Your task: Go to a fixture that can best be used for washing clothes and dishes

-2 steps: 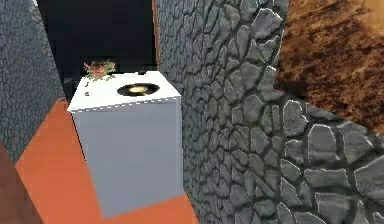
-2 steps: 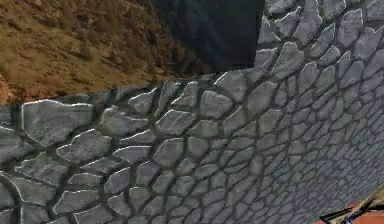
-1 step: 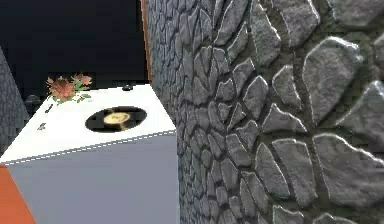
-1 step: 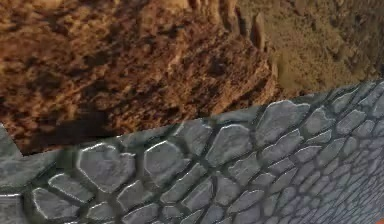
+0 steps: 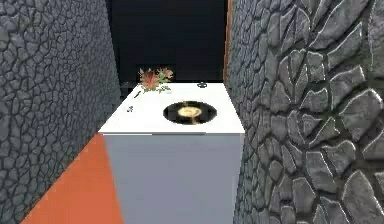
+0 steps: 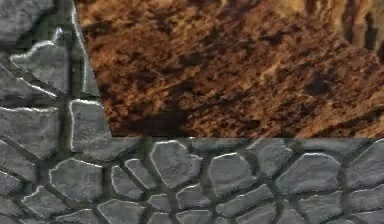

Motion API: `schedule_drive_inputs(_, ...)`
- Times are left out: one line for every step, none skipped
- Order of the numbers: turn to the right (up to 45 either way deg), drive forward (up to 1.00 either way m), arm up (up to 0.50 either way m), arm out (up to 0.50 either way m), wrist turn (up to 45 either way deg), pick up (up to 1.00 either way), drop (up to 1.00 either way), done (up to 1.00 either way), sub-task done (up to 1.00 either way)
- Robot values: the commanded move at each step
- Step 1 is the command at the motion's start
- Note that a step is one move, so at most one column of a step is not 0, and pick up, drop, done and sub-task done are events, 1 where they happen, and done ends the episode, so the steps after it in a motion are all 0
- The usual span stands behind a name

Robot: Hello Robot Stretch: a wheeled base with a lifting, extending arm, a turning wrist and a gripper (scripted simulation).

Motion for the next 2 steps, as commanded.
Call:
schedule_drive_inputs(0.0, 0.30, 0.00, 0.00, 0.0, 0.00, 0.00, 0.00, 0.00)
schedule_drive_inputs(-45.0, 0.00, 0.00, 0.00, 0.0, 0.00, 0.00, 0.00, 0.00)
